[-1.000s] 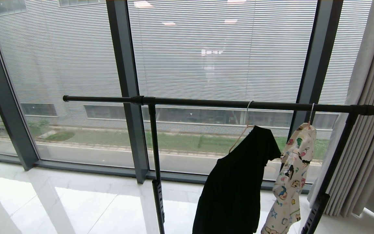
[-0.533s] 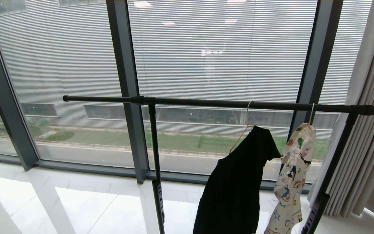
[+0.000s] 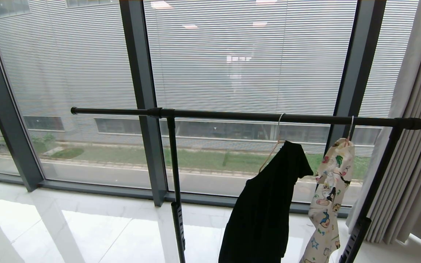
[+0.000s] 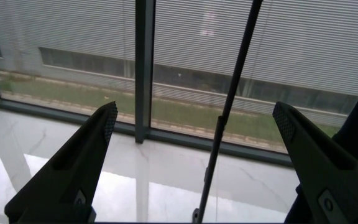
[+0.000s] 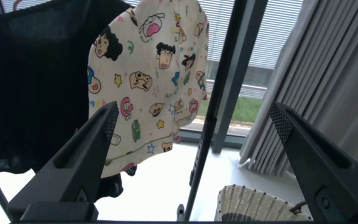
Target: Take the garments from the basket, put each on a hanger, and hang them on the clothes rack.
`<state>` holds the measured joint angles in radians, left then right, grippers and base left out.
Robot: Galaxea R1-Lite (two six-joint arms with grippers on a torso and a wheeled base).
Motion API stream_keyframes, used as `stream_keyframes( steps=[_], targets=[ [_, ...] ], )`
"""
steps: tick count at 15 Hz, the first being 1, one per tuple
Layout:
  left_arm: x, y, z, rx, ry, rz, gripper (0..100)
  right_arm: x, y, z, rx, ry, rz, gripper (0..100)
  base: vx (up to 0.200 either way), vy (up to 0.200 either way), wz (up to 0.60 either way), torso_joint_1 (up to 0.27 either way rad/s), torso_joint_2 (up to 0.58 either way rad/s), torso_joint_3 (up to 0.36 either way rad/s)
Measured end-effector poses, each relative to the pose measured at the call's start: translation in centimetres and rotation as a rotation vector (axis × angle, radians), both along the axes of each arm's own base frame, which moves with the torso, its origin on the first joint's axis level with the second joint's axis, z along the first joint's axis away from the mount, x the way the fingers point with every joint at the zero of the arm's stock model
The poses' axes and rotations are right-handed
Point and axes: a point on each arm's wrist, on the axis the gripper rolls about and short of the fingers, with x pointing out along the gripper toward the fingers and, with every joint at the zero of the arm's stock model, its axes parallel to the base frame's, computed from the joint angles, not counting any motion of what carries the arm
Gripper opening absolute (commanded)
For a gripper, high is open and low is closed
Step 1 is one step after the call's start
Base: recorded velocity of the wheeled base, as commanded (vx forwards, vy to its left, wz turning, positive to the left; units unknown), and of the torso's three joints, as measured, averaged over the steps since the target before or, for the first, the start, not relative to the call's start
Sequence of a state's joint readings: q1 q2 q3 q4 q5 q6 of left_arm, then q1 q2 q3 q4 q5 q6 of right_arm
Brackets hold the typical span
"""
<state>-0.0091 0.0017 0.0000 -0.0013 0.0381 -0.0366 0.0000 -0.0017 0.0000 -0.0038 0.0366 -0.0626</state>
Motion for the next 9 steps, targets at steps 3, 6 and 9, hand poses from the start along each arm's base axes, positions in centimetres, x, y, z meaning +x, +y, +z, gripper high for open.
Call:
stream_keyframes(
  steps=[3,6,9],
  targets=[
    [0.00,0.00,0.00,0.000,0.000,0.000,100,0.00,0.00,0.00,0.000,0.000,0.000,100,0.000,0.000,0.00,0.000,0.00,0.000],
    [0.00,0.00,0.00,0.000,0.000,0.000,100,0.00,0.00,0.01,-0.006,0.000,0.000,100,0.000,0.000,0.00,0.000,0.00,0.000],
    [0.00,0.00,0.00,0.000,0.000,0.000,100,0.01,0.00,0.01,-0.002,0.000,0.000,100,0.000,0.000,0.00,0.000,0.00,0.000]
  ],
)
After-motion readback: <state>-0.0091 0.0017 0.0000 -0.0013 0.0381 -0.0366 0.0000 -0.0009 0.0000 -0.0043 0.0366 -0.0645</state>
